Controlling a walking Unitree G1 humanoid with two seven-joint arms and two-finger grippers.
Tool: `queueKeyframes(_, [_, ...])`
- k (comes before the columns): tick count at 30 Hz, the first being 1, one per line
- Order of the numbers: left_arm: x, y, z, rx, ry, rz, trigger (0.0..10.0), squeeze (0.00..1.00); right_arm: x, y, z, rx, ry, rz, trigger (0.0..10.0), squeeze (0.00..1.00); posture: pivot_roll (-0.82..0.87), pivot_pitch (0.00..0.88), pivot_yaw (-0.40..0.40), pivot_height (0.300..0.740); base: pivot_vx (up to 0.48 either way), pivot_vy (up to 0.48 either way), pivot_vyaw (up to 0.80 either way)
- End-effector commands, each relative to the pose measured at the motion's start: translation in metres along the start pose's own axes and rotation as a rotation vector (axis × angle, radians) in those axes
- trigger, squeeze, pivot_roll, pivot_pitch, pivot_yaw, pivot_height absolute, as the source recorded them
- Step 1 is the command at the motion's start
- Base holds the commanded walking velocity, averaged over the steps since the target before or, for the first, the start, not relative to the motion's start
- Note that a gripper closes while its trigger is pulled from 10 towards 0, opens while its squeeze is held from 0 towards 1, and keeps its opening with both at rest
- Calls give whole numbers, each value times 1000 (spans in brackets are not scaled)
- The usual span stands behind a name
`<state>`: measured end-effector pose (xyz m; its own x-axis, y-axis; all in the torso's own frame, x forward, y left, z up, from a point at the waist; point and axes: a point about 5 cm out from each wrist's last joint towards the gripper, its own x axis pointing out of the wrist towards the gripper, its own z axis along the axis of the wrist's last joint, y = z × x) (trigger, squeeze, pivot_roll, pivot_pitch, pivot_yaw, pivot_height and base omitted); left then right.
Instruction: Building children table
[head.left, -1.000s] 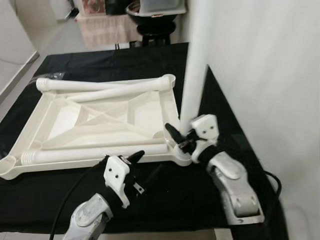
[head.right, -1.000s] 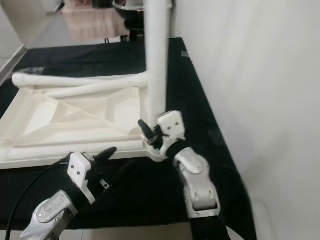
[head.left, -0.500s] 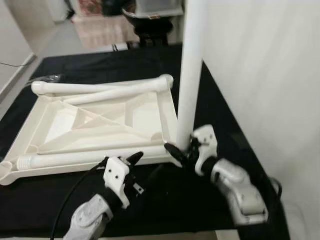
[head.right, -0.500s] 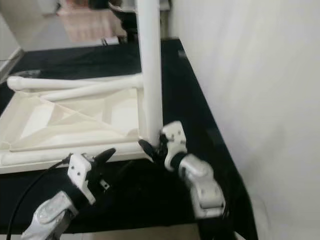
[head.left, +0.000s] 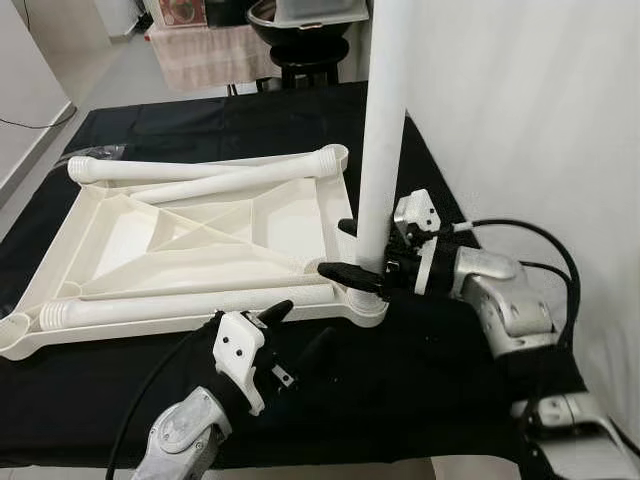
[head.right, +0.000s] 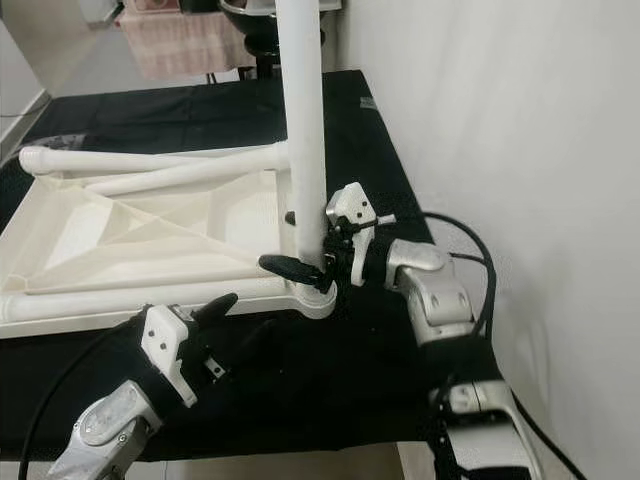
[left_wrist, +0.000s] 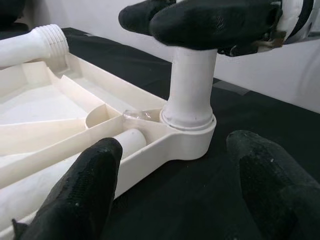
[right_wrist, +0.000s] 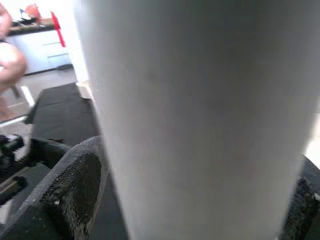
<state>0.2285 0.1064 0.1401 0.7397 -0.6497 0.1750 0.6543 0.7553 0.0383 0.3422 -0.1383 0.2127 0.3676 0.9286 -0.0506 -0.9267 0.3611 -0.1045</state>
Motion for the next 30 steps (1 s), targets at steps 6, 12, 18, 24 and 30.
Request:
queueKeyframes(6, [-2, 0, -1, 11, 17, 5, 10000, 0, 3, -6, 0, 16, -9, 95, 0, 0, -37, 151, 34, 740, 0, 0, 0])
queueKeyframes(12, [-1, 2, 1, 11, 15, 6, 10000, 0, -4, -7, -3, 7, -9, 74, 0, 0, -39, 156, 38, 740, 0, 0, 0])
queueKeyframes(18, [-4, 2, 2, 15, 14, 5, 10000, 0, -15, 12, -38, 20, 98, -352, 0, 0, -49, 170, 26, 740, 0, 0, 0])
queueKeyframes(24, [-3, 4, 2, 19, 14, 7, 10000, 0, -2, 34, -73, 224, 146, -804, 0, 0, -82, 157, 48, 740, 0, 0, 0])
queueKeyframes(30, [-3, 3, 1, 19, 12, 19, 10000, 0, 7, 33, -80, 116, 237, -755, 10000, 0, -48, 168, 26, 740, 0, 0, 0])
